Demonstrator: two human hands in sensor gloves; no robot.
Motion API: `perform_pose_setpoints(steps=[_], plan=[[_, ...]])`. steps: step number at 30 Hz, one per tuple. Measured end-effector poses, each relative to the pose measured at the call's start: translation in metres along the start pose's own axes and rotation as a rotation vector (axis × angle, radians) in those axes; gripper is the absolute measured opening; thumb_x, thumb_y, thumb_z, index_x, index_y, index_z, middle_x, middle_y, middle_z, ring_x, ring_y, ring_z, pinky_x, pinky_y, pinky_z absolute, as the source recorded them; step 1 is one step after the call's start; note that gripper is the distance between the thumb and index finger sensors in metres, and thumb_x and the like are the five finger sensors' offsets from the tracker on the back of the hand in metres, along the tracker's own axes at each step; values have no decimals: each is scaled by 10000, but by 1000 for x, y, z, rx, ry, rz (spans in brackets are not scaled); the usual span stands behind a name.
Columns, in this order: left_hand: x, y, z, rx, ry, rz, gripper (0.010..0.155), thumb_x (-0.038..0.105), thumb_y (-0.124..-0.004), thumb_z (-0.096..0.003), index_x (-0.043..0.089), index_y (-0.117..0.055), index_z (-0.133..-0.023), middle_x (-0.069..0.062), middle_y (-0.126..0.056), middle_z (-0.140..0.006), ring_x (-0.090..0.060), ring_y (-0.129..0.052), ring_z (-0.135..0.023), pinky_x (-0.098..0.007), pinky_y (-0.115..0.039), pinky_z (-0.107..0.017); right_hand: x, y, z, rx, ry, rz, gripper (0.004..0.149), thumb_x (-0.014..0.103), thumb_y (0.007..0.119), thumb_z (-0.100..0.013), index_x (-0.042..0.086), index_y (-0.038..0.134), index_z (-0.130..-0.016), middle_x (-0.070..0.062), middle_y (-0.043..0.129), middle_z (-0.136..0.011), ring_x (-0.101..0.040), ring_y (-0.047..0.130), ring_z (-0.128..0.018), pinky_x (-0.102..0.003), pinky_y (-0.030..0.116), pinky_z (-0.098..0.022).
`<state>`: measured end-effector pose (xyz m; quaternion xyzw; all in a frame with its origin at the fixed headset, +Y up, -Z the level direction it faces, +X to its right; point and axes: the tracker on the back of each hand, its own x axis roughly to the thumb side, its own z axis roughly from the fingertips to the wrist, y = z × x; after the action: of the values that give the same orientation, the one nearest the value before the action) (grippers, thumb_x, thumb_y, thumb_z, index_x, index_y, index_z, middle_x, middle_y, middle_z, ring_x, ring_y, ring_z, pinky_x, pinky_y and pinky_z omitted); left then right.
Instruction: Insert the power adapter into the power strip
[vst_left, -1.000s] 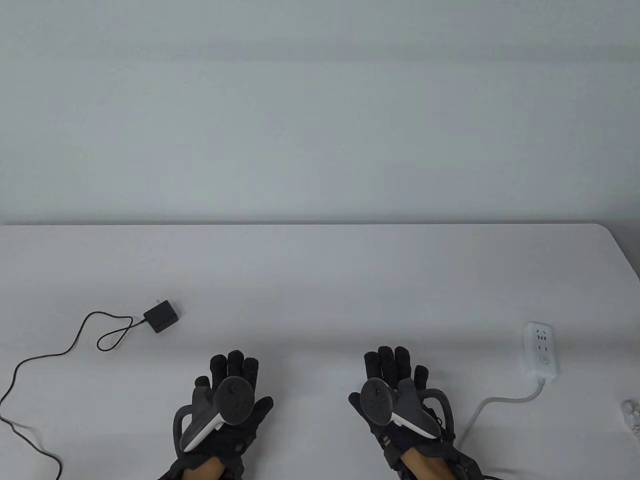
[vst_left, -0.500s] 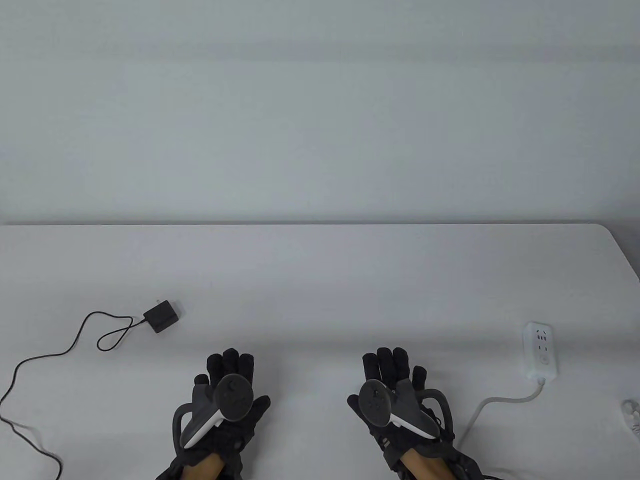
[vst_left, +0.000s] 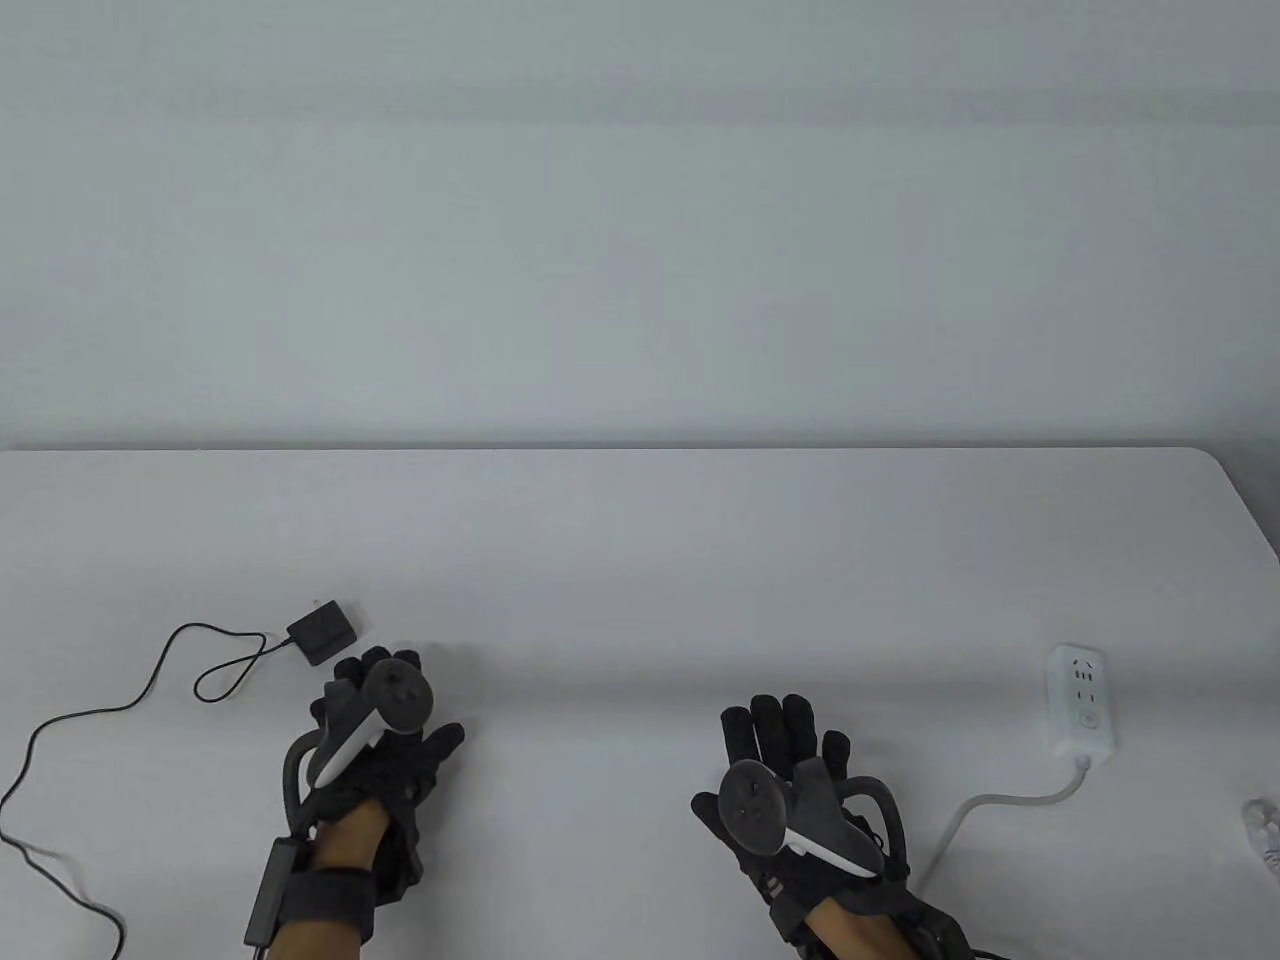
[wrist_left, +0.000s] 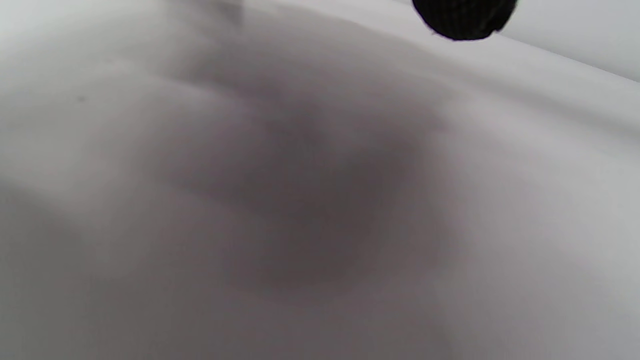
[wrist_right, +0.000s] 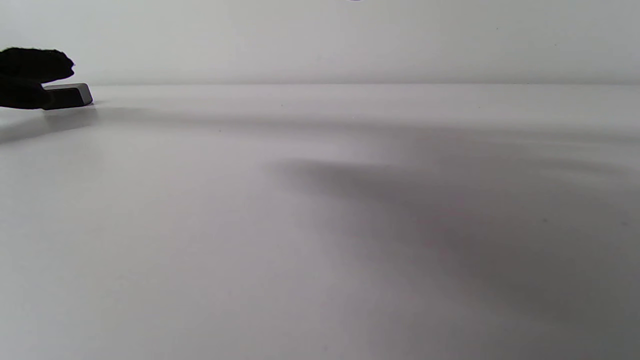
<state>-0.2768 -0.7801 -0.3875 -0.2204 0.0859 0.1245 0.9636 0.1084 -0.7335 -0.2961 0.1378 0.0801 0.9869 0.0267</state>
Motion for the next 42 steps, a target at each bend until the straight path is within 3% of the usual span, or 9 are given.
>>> perform_pose_setpoints(steps=[14,20,25,27,30,31,33,38,42], plan=[[-49,48,-72,26,241,-8,901,619,-554,-480,302,71,-1046,-54,98,-1154,-360,109,-1086,-613,-65,-781,-2,0,0,7,-8,-19,860,608,437,-520,74,142,-1126,-306,182,-1170,-564,158,-1016,-742,290,-650],[-53,52,-81,46,294,-103,827,592,-575,-482,369,-64,-1093,-105,-86,-1187,-404,-165,-1129,-637,-226,-805,-6,0,-1,18,5,-32,862,611,434,-519,74,142,-1127,-311,180,-1169,-576,161,-1010,-745,291,-647],[-52,55,-79,126,303,-203,786,530,-667,-484,392,-179,-1084,-60,-377,-1153,-356,-451,-1068,-595,-403,-800,-6,0,-1,26,8,-35,864,612,434,-518,74,144,-1127,-312,181,-1168,-582,158,-1006,-746,291,-645],[-50,56,-77,139,276,-166,798,504,-720,-466,346,-237,-1081,-83,-488,-1120,-350,-575,-1018,-574,-486,-790,-6,0,-1,20,8,-36,863,612,434,-518,73,145,-1127,-312,180,-1168,-585,159,-1006,-747,292,-645],[-43,59,-76,137,214,-198,853,466,-803,-466,91,-338,-1075,-247,-644,-1011,-435,-777,-868,-585,-659,-717,-6,0,-1,20,8,-35,863,612,436,-519,74,144,-1127,-312,181,-1168,-586,160,-1006,-748,294,-645],[-42,61,-75,96,212,-215,881,484,-812,-474,53,-325,-1069,-259,-662,-990,-429,-813,-844,-582,-703,-696,-6,0,-1,21,8,-36,862,612,435,-519,74,145,-1127,-314,180,-1168,-588,160,-1005,-748,294,-644],[-39,60,-73,121,205,-222,937,488,-876,-435,27,-353,-1060,-260,-715,-956,-423,-878,-796,-582,-768,-658,-6,0,-1,23,8,-37,865,613,436,-518,73,144,-1128,-314,180,-1168,-590,162,-1004,-749,294,-644],[-31,52,-71,76,259,-333,961,466,-852,-444,-13,-288,-1059,-279,-706,-960,-446,-911,-765,-592,-843,-608,-7,-1,0,14,7,-41,864,611,439,-519,71,146,-1127,-313,184,-1168,-593,168,-1004,-749,299,-644],[-29,49,-65,112,263,-316,892,476,-710,-486,-19,-239,-1059,-308,-671,-976,-442,-896,-744,-578,-855,-593,-7,-2,0,12,14,-55,864,612,437,-519,71,144,-1127,-313,183,-1167,-594,169,-1004,-749,299,-645]])
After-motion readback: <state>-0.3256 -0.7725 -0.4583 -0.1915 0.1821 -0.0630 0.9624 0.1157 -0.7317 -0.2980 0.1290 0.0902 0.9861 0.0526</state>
